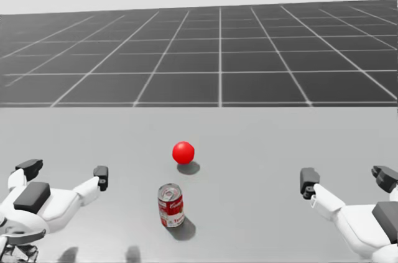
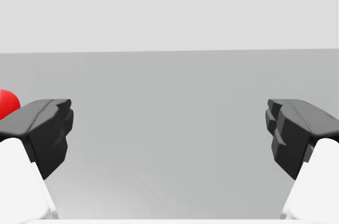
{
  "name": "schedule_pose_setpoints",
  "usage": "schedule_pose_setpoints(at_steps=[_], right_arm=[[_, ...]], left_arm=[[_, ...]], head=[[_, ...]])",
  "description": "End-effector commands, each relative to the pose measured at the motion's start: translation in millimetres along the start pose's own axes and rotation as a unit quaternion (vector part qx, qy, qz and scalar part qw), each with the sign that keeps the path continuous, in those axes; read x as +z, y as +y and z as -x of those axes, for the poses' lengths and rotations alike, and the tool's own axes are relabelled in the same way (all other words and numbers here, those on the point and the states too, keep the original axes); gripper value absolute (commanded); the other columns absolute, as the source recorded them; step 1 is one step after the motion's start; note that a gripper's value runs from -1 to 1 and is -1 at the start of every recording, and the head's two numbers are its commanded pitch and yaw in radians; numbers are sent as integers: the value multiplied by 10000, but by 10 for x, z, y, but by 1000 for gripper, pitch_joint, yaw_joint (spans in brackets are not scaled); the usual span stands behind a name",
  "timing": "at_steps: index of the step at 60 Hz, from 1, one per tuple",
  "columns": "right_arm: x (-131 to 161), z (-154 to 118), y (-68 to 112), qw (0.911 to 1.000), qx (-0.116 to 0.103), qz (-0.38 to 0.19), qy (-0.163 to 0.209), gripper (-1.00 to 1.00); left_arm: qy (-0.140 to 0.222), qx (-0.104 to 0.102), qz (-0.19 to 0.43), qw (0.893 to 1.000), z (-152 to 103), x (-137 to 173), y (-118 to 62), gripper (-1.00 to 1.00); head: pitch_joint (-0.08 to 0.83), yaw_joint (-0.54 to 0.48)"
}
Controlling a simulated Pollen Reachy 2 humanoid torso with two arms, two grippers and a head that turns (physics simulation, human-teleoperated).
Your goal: Watch the red light. When it turns green, pick up the object.
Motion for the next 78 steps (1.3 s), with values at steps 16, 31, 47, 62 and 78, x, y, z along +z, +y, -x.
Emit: schedule_pose_setpoints(at_steps=[16,31,47,62,78], right_arm=[[5,34,43,10000,-78,-9,29,-1000],[6,42,55,10000,-50,-27,38,-1000],[6,43,57,10000,-47,-38,41,-1000],[9,46,57,10000,-30,-56,43,-1000],[4,53,57,10000,-13,-66,48,-1000]], left_arm=[[-26,-77,-26,10000,0,-3,-11,-1000],[-36,-88,-17,10000,-2,1,-20,-1000],[-45,-109,-6,9999,-2,1,-27,-1000],[-40,-114,-9,9999,1,3,-31,-1000],[-41,-119,-10,9999,0,0,-29,-1000]], head=[[451,117],[448,128],[449,128],[446,130],[447,130]])
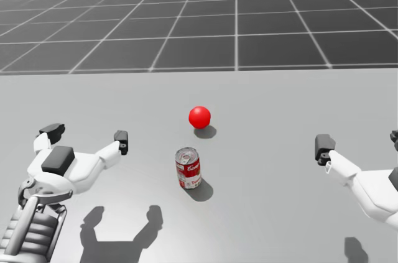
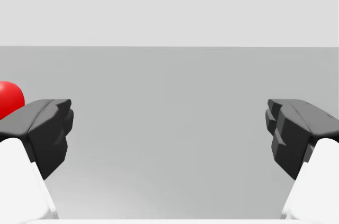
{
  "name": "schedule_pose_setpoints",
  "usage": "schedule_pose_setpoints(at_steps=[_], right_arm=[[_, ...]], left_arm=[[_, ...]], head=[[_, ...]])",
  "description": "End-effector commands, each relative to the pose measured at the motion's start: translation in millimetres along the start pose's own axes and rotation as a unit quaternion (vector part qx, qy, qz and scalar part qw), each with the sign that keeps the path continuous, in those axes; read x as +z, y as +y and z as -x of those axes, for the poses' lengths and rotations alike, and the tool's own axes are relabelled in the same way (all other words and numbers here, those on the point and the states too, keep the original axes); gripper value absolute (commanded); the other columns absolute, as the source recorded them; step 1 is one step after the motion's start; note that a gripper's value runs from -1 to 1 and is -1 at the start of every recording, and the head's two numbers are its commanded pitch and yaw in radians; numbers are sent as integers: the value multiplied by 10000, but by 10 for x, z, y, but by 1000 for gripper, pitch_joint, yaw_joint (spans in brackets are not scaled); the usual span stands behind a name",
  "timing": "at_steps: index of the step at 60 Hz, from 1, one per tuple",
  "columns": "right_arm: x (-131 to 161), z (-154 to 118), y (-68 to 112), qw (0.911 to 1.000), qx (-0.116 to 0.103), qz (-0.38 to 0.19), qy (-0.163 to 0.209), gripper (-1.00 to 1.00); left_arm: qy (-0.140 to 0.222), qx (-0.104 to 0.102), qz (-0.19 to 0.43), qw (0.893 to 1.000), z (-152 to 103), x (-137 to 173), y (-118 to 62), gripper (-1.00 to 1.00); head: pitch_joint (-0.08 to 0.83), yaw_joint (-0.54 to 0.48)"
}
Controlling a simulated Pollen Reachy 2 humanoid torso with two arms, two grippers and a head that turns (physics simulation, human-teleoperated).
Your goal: Watch the red light. When it turns green, pick up the object.
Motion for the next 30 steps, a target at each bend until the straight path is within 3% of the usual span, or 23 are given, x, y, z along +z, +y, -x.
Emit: schedule_pose_setpoints(at_steps=[1,30], right_arm=[[-1,18,32,10000,-78,6,4,-1000],[6,30,36,10000,9,-36,-36,-1000]], left_arm=[[0,-3,-1,10000,-1,-1,1,-1000],[-9,-40,-20,10000,5,-3,-1,-1000]], head=[[447,130],[449,133]])
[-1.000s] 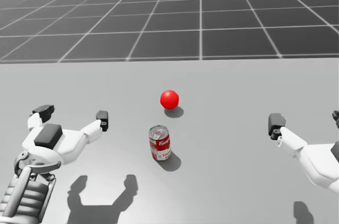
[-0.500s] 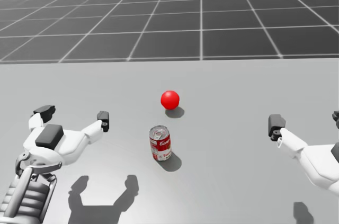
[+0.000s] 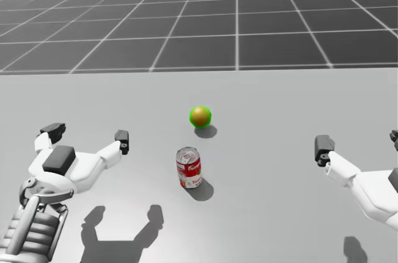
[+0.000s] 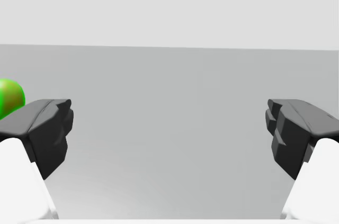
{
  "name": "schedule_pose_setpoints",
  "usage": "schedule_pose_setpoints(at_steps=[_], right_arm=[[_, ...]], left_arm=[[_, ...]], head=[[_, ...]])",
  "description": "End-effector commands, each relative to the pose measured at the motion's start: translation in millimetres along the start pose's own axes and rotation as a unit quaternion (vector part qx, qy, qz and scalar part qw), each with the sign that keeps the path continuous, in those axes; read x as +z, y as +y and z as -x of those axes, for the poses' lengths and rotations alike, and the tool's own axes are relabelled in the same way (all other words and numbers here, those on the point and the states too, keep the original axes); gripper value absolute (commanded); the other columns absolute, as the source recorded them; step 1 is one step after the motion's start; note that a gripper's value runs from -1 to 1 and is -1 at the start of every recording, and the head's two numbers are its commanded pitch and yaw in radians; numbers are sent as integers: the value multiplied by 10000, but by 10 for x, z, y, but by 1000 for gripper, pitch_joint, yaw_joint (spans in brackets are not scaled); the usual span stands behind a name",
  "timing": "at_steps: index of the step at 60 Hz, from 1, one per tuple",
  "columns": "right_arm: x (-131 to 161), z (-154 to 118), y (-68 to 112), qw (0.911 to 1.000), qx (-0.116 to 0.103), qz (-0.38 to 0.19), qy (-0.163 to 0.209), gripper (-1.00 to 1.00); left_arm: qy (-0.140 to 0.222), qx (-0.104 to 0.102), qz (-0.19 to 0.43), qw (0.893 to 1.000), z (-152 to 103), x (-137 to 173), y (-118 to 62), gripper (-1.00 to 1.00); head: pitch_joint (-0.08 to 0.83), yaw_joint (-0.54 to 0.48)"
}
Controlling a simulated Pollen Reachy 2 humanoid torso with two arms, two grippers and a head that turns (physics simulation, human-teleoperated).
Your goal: Watch the red light. When it turns green, pick up the object.
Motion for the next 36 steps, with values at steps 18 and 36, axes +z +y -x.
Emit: schedule_pose_setpoints(at_steps=[18,36], right_arm=[[7,13,32,10000,-48,-14,-23,-1000],[4,26,35,10000,-43,-24,2,-1000]], left_arm=[[3,-17,-9,10000,7,-2,-1,-1000],[9,-55,24,10000,9,-5,-9,-1000]], head=[[533,153],[622,170]])
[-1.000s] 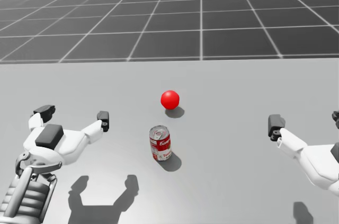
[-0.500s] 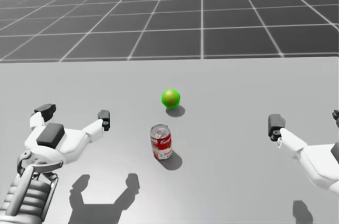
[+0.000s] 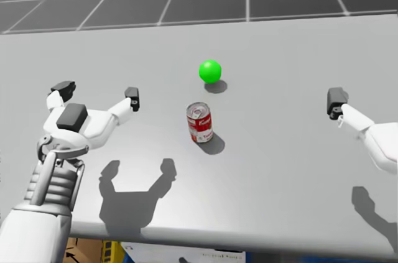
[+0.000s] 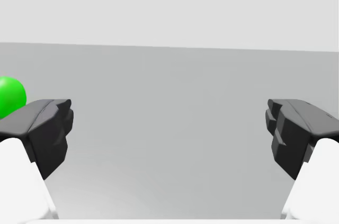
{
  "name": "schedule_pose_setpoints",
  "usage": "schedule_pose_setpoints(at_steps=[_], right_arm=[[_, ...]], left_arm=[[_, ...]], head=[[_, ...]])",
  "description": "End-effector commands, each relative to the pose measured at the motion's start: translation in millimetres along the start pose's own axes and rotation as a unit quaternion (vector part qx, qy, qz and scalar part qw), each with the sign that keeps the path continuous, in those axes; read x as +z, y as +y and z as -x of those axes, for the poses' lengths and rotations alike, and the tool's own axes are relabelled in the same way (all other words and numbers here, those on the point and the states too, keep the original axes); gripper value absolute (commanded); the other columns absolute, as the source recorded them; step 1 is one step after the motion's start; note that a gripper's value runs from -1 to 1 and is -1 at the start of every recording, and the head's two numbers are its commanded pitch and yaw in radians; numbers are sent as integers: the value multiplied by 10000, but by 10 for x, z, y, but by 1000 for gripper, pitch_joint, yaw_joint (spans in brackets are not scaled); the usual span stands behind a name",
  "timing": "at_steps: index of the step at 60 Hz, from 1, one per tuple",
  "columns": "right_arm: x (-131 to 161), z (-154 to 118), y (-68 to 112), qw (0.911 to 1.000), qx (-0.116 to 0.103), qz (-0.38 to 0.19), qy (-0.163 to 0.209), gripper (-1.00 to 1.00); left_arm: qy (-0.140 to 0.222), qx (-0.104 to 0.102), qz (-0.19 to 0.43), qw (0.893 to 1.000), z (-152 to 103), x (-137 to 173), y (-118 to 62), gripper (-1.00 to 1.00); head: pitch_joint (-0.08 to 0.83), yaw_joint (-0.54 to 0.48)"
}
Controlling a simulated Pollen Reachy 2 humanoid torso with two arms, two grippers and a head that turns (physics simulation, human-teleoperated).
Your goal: Watch the red light. When it turns green, pick up the object.
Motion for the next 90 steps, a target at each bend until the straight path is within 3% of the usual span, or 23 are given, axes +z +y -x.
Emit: schedule_pose_setpoints(at_steps=[1,10,14,18,21,28,40,51,64,66,75,77,90], right_arm=[[1,24,31,10000,-79,-6,29,-1000],[-3,27,37,10000,-84,-16,31,-1000],[3,22,41,10000,-87,-30,24,-1000],[9,21,47,9999,-92,-46,20,-1000],[7,30,52,9999,-90,-53,30,-1000],[-2,50,55,9999,-102,-64,69,-1000],[-10,61,61,9999,-91,-56,72,-1000],[-10,67,63,9999,-80,-65,76,-1000],[-6,62,62,9999,-69,-73,62,-1000],[-6,62,62,9999,-70,-76,61,-1000],[-4,62,65,9999,-65,-88,58,-1000],[-3,59,64,9999,-68,-87,54,-1000],[-1,53,58,9999,-80,-90,48,-1000]], left_arm=[[5,-26,27,10000,2,-2,-6,-1000],[38,99,381,9992,-3,9,-32,-1000],[86,-72,664,9977,20,19,-75,-1000],[167,-33,999,9948,32,36,-113,-1000],[329,161,1437,9889,28,62,-141,-1000],[576,299,2074,9761,-6,98,-163,-1000],[1056,127,2818,9536,152,75,-371,-1000],[1361,162,3093,9410,270,-71,-568,-1000],[1605,149,3148,9354,310,-228,-801,-1000],[1672,257,3184,9327,302,-269,-851,-1000],[1809,373,3206,9290,301,-424,-1023,-1000],[1789,311,3185,9304,301,-464,-1058,-1000],[1825,454,3107,9317,318,-689,-1226,-1000]], head=[[623,171],[621,176],[615,177],[611,173],[610,169],[608,176],[615,182],[612,190],[616,184],[616,184],[615,185],[616,184],[623,181]])
